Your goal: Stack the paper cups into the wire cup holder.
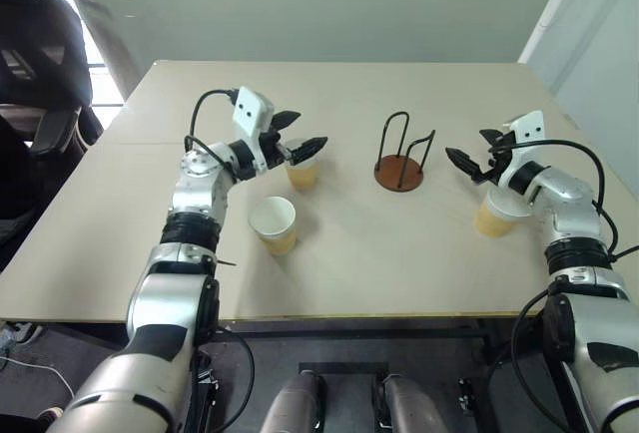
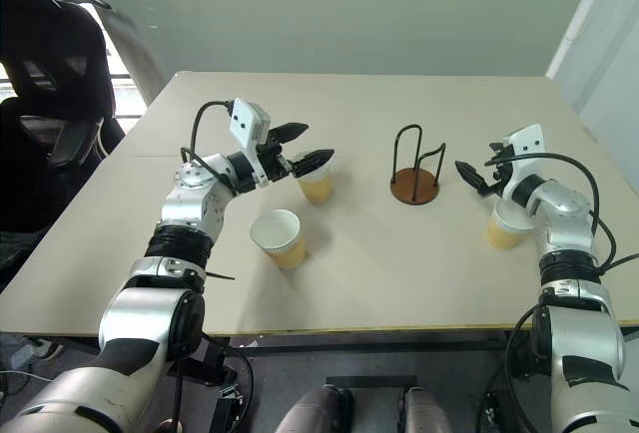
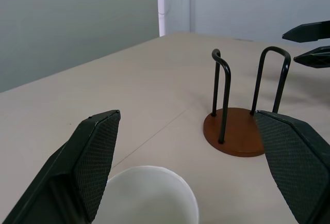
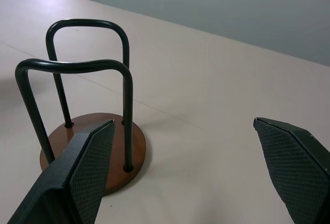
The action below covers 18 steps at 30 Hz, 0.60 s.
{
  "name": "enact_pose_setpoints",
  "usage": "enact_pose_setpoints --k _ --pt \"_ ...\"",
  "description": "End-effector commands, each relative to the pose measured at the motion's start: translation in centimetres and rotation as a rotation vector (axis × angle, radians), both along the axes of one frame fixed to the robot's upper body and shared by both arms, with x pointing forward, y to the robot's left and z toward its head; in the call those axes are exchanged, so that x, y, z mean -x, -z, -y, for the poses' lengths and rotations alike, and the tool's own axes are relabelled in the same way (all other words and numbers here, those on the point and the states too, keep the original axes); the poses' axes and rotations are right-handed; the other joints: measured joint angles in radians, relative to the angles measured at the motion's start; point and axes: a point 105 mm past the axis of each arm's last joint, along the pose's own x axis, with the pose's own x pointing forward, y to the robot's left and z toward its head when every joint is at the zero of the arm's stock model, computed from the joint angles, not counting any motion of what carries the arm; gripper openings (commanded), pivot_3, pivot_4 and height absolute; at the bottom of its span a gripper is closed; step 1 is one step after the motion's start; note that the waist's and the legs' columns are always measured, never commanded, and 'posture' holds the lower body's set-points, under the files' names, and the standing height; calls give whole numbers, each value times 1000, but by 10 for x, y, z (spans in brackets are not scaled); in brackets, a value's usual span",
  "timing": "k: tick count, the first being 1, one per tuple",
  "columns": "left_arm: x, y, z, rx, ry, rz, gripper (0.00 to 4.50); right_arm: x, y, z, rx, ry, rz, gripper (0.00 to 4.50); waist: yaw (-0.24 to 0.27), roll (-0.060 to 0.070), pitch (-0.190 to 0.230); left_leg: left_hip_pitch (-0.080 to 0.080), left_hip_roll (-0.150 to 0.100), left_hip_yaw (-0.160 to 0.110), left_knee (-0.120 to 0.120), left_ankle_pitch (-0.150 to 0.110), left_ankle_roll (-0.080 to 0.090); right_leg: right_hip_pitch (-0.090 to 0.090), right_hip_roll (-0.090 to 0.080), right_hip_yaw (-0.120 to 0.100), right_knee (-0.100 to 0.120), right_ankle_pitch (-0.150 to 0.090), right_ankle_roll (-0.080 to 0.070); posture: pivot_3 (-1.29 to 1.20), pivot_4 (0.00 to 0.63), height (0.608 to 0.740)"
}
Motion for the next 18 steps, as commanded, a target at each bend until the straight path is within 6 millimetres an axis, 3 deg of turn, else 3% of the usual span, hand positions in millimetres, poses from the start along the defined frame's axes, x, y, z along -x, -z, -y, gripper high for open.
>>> enact_pose_setpoints --k 1,9,18 --pt "4 -21 1 19 37 48 4452 -1 -21 -1 -31 -10 63 4431 0 0 0 0 0 0 0 0 0 0 0 0 0 0 0 0 150 740" --pt "9 -22 5 2 110 13 4452 2 -53 2 -146 6 102 4431 -1 0 0 0 0 0 0 0 0 0 0 0 0 0 -1 0 150 740" --pt "12 -20 4 -51 148 9 4452 12 -48 -4 -147 -68 33 4431 0 0 0 0 0 0 0 1 1 0 0 0 -1 -1 -1 0 150 740"
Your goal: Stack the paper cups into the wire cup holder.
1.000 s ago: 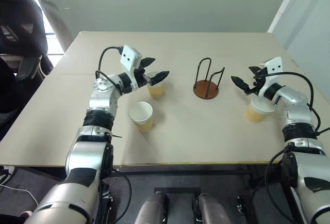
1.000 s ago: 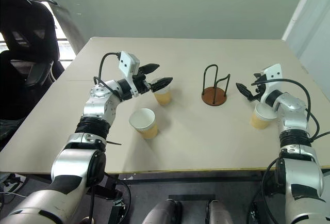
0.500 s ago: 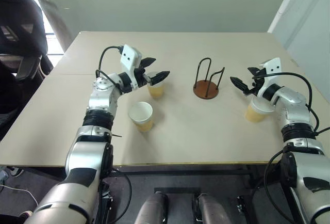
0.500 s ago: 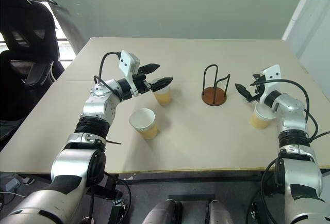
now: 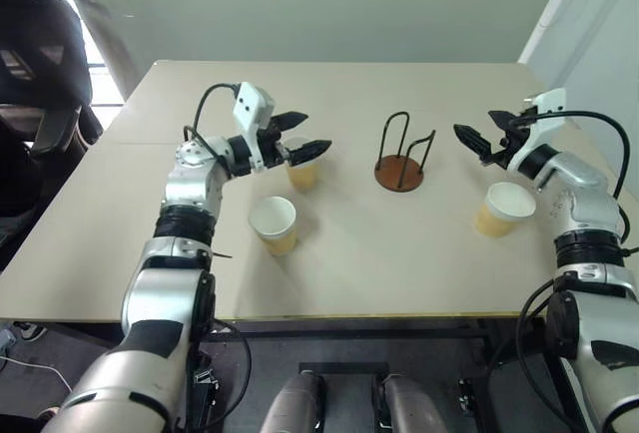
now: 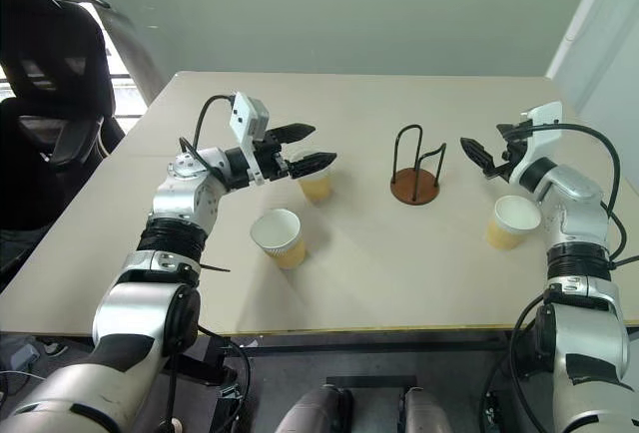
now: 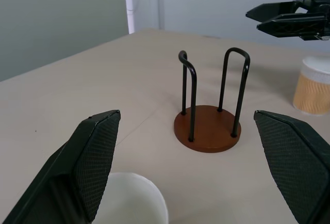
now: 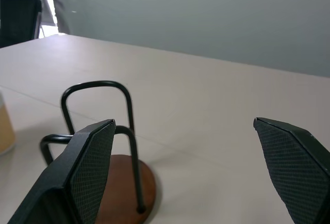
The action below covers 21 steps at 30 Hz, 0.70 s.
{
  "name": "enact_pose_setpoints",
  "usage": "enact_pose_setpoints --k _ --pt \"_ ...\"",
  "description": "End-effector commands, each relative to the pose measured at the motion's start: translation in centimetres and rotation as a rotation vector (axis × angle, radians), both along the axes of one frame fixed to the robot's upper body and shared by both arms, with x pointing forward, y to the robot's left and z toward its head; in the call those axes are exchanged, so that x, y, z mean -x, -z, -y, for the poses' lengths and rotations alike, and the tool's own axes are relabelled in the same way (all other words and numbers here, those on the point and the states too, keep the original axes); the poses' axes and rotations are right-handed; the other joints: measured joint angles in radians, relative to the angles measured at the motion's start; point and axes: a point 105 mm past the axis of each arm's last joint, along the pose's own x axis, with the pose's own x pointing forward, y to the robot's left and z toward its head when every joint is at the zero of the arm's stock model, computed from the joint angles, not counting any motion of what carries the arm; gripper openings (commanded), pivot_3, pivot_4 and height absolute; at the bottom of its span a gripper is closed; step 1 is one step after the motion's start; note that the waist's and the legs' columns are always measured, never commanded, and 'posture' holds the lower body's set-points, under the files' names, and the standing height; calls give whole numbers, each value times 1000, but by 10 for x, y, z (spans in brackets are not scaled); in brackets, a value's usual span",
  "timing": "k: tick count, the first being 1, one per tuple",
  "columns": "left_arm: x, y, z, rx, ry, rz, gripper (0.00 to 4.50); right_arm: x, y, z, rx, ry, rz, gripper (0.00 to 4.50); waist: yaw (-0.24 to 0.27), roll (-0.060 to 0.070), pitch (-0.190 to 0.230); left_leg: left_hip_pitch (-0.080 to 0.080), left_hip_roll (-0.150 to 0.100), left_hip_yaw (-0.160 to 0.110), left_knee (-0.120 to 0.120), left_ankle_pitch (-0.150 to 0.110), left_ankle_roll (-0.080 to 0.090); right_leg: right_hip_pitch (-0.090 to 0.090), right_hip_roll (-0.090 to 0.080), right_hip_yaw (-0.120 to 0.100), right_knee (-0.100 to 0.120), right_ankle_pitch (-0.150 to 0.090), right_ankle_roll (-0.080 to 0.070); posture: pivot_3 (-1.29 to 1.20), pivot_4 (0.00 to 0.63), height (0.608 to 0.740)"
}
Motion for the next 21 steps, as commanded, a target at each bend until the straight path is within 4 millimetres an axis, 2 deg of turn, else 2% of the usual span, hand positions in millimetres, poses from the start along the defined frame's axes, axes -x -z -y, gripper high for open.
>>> enact_pose_setpoints --k 1,6,12,21 --pt "2 -13 -1 -14 15 46 4452 8 -11 -3 14 -51 2 4431 0 0 0 0 0 0 0 0 0 0 0 0 0 0 0 0 150 740" --pt "4 -14 -1 -29 33 52 4452 27 11 -29 114 -205 -129 4431 -1 0 0 0 0 0 0 0 0 0 0 0 0 0 1 0 150 740" --pt "13 -12 2 -69 123 66 4452 31 8 -42 147 -242 -135 4431 -5 0 0 0 0 0 0 1 0 0 0 0 -1 -1 0 0 150 740" --pt "17 -8 -14 -181 156 69 4452 29 5 -56 170 -254 -140 4431 -5 0 0 0 0 0 0 2 -1 0 0 0 0 -1 0 0 150 740"
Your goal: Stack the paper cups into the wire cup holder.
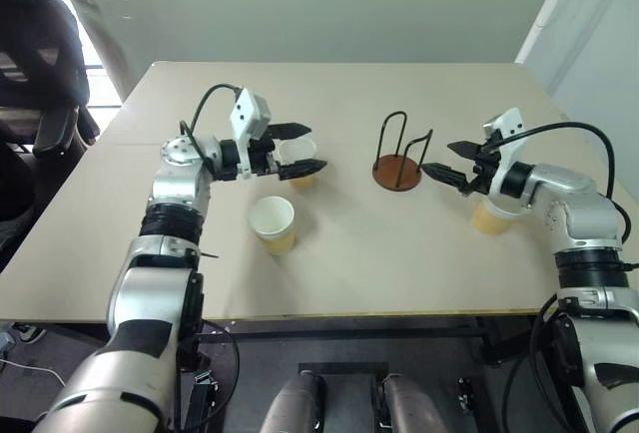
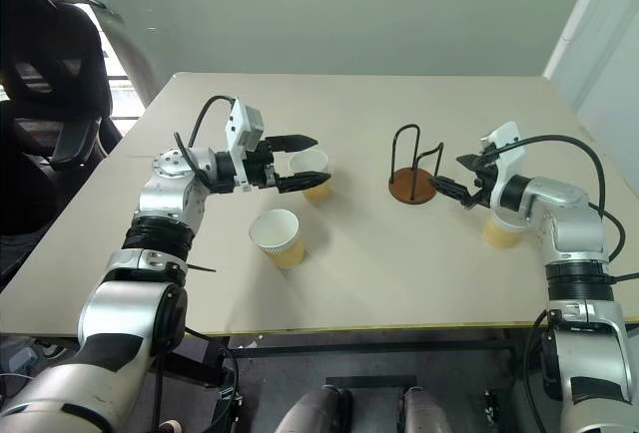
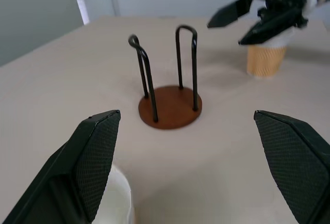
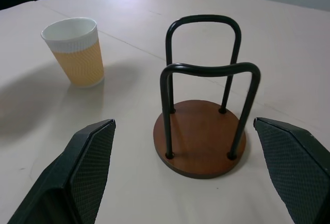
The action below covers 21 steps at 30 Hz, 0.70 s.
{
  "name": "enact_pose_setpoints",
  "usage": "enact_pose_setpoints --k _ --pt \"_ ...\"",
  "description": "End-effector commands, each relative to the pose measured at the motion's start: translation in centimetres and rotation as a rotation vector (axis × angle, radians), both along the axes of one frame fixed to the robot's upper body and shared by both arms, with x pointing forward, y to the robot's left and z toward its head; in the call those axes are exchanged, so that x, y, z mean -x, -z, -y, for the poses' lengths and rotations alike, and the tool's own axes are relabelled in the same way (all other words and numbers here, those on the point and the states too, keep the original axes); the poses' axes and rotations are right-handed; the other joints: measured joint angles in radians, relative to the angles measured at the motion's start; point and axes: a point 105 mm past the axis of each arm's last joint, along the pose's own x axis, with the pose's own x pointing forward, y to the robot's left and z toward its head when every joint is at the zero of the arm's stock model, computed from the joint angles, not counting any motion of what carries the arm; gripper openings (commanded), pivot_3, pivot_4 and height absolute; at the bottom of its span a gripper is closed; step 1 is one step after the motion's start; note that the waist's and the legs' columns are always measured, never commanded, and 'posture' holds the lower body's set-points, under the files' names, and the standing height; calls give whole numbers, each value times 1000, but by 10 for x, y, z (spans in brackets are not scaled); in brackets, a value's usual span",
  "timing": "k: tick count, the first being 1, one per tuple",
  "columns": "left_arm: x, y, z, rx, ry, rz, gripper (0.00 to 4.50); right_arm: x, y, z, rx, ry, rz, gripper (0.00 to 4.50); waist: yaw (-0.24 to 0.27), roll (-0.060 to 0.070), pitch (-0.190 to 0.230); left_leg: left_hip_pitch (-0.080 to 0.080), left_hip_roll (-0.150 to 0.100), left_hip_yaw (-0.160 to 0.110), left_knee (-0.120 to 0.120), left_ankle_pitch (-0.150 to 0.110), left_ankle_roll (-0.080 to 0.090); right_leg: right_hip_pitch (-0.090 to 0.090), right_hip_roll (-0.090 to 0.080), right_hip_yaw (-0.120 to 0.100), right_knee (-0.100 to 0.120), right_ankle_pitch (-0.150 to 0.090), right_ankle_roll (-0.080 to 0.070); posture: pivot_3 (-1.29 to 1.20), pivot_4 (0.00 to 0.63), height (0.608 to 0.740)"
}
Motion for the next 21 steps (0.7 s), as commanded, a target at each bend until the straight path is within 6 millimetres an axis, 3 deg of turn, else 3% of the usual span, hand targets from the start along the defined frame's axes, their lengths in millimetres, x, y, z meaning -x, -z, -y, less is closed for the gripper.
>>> enact_pose_setpoints --k 1,21 --pt "-2 -20 -4 -22 -6 72 4452 0 -19 -8 21 -17 55 4431 1 0 0 0 0 0 0 0 0 0 0 0 0 0 0 0 150 740" --pt "-6 -33 -2 8 -15 95 4452 -18 0 -38 146 1 41 4431 -1 0 0 -1 -1 0 0 0 0 -1 0 0 0 0 0 0 150 740"
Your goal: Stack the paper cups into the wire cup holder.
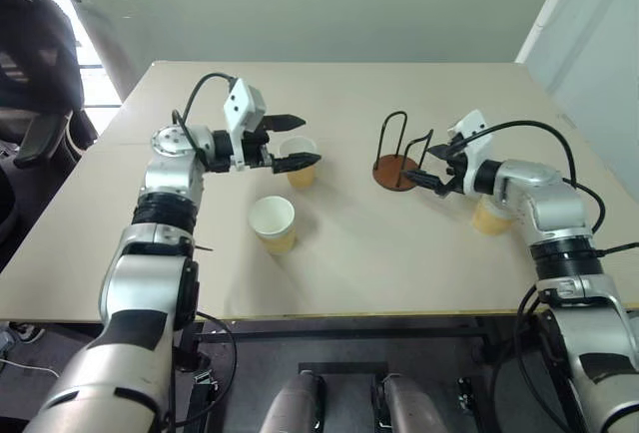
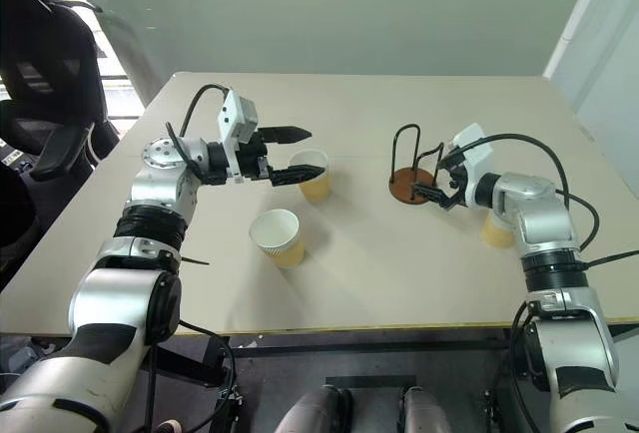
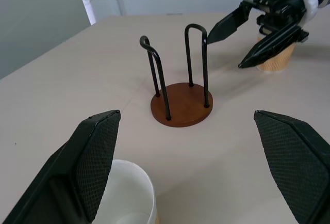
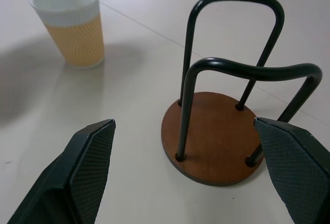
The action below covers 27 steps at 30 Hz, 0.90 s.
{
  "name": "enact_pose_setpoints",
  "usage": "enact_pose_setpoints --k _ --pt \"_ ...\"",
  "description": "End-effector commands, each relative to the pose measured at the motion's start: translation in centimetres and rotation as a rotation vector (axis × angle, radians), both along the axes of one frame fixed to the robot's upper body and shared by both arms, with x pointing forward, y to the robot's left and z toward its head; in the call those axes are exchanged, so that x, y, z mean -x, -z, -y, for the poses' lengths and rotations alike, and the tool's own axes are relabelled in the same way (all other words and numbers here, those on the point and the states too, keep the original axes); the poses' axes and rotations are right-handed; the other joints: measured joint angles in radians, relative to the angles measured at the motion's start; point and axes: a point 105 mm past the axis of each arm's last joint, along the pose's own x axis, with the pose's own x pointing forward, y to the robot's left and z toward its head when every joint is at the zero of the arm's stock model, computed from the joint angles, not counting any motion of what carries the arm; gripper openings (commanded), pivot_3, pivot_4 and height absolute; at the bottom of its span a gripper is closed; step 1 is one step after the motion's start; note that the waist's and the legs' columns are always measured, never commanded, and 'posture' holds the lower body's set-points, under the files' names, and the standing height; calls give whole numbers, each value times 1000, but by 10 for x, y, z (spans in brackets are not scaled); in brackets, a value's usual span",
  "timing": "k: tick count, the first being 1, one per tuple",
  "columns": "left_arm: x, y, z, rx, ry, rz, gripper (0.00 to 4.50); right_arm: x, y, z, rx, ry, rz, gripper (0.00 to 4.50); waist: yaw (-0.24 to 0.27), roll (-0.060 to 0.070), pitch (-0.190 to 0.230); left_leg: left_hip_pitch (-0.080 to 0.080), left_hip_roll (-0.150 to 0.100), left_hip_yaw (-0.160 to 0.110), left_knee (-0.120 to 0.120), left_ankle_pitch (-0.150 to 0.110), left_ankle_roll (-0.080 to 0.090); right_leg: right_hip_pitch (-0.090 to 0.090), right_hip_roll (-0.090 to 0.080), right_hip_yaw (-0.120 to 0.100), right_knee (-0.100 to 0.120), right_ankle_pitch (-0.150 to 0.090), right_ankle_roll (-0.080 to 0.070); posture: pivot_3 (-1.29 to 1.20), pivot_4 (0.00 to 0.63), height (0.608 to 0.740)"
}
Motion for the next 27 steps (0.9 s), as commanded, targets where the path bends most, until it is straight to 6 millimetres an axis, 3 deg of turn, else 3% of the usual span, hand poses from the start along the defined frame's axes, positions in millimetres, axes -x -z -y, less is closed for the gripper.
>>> enact_pose_setpoints --k 1,15,19,27 --pt "0 -19 0 17 2 50 4452 -6 -13 -9 26 -3 66 4431 -1 0 0 0 0 0 0 0 0 0 0 0 0 0 0 0 150 740" --pt "-1 -23 0 22 0 50 4452 -18 -12 -24 46 1 90 4431 0 0 0 -1 0 0 0 -1 -1 -1 0 0 0 0 0 0 150 740" --pt "-1 -23 1 18 1 47 4500 -20 -11 -25 44 8 88 3519 1 0 0 -1 0 -1 0 -1 -1 -1 0 0 0 0 0 0 150 740" --pt "-1 -22 0 15 1 40 4500 -19 -9 -26 45 -4 74 599 0 0 0 -1 0 -1 0 -1 -1 -1 0 0 0 0 0 0 150 740"
